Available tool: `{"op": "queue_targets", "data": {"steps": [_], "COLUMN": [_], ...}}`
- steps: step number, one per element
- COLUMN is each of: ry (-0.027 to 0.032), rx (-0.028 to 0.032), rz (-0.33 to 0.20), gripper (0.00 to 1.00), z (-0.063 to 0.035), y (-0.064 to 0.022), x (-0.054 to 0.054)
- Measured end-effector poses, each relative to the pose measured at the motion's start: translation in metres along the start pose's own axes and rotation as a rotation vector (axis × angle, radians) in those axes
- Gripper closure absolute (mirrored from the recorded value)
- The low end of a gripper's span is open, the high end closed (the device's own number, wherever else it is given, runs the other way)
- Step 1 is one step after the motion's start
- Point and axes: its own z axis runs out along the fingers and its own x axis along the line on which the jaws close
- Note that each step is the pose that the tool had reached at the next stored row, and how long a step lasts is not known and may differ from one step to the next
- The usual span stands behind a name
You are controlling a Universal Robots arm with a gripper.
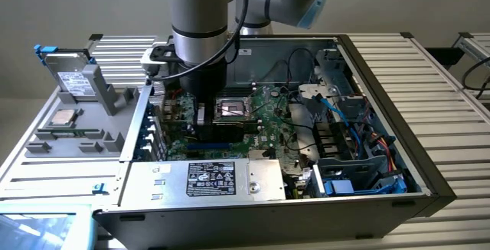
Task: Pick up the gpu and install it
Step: 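Insert the gpu into the slot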
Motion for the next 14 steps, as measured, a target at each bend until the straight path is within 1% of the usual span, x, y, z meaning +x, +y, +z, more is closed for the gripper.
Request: {"op": "queue_targets", "data": {"steps": [5, 8, 14], "ry": [-0.0020, -0.0022, -0.0005], "rx": [0.0003, 0.0003, 0.0004], "rz": [0.000, 0.000, 0.000], "gripper": [0.71, 0.71, 0.71], "z": [0.0033, 0.0039, 0.0044], "y": [0.0009, 0.0012, 0.0013], "x": [0.0000, -0.0006, -0.0029]}}
